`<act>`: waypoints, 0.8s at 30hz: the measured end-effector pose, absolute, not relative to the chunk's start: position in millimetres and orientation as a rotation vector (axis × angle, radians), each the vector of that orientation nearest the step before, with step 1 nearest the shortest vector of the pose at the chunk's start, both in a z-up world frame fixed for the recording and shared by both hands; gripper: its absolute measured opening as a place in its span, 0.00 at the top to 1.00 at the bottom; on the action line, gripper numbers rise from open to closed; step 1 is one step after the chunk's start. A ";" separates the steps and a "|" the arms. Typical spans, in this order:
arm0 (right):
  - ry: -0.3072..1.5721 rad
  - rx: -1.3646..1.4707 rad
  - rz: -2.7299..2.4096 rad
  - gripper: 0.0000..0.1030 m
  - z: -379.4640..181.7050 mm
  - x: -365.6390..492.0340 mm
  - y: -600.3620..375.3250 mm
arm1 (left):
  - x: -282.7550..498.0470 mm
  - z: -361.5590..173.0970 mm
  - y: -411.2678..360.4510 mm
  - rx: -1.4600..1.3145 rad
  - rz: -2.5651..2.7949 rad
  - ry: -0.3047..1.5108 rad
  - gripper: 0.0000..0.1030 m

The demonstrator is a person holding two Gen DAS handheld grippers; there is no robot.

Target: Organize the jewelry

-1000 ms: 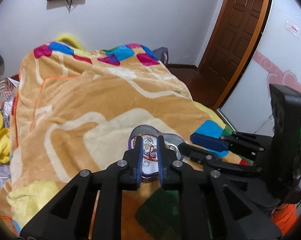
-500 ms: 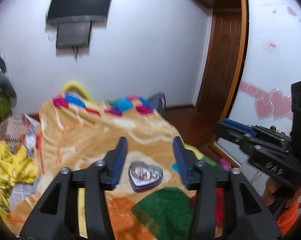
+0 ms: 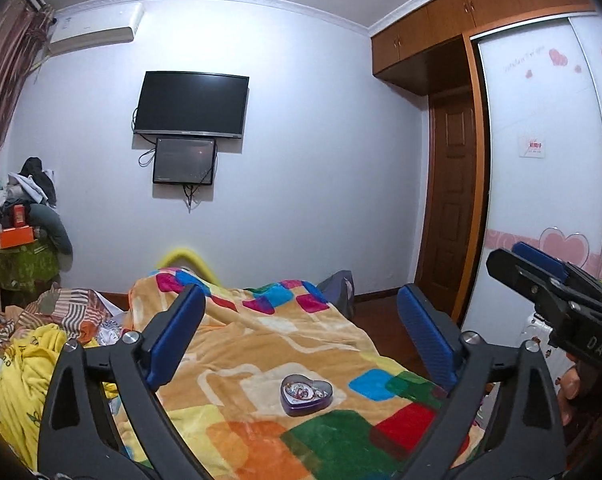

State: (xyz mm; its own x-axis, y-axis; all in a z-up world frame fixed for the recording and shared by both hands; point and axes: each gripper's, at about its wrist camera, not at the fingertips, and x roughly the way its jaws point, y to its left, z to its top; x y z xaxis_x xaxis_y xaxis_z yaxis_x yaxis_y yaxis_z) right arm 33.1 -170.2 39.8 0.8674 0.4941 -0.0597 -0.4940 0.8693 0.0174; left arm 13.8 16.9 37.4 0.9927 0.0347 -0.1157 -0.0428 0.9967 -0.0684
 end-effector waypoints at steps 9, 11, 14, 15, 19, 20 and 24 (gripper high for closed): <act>0.066 -0.020 0.461 0.17 36.5 18.5 -164.3 | -5.1 29.8 9.5 -0.051 0.058 0.112 0.03; 0.070 -0.026 0.458 0.17 35.5 18.0 -163.5 | -7.6 29.5 9.0 -0.051 0.058 0.113 0.03; 0.080 -0.021 0.463 0.17 33.6 15.9 -165.9 | -8.8 28.0 8.5 -0.054 0.054 0.119 0.03; 0.080 -0.021 0.463 0.17 32.2 14.8 -167.9 | -9.1 27.7 8.0 -0.053 0.055 0.121 0.03; 0.079 -0.026 0.459 0.17 31.3 12.9 -168.7 | -9.8 27.4 6.9 -0.052 0.056 0.121 0.03; 0.079 -0.024 0.461 0.17 31.0 12.5 -168.6 | -9.7 27.3 6.9 -0.053 0.056 0.122 0.02; 0.088 -0.021 0.461 0.17 27.2 12.1 -172.6 | -9.0 26.2 4.4 -0.052 0.053 0.129 0.02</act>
